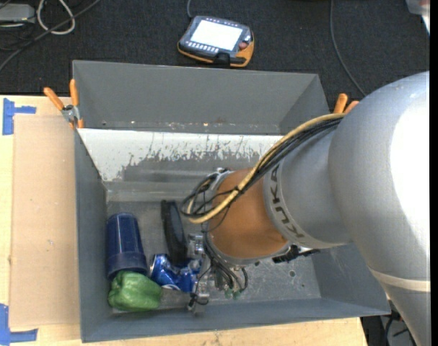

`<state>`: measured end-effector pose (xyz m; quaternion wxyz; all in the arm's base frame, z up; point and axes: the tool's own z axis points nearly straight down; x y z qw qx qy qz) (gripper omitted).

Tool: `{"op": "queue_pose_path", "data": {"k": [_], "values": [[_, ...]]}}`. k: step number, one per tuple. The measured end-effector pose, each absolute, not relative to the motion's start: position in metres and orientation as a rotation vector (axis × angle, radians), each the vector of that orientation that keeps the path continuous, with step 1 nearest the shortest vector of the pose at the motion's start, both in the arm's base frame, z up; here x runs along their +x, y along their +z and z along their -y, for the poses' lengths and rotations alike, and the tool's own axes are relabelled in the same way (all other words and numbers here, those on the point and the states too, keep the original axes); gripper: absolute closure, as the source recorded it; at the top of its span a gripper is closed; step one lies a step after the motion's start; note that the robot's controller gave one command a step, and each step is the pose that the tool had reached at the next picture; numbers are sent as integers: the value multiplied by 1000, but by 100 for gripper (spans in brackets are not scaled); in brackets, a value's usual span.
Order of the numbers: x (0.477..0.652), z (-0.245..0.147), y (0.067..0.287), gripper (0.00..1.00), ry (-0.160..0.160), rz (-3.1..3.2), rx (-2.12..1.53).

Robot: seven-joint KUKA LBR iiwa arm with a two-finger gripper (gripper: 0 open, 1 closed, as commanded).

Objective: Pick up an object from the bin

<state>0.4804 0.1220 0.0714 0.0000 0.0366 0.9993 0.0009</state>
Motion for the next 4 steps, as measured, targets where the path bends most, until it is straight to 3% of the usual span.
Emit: {"op": "queue_pose_path", "data": {"k": [1, 2, 3, 4], "values": [[508, -120, 77, 0, 2, -3135, 99], [492, -140, 69, 0, 1, -3143, 135], [503, -137, 69, 0, 1, -3136, 131], [490, -159, 69, 0, 2, -3145, 151]]}}
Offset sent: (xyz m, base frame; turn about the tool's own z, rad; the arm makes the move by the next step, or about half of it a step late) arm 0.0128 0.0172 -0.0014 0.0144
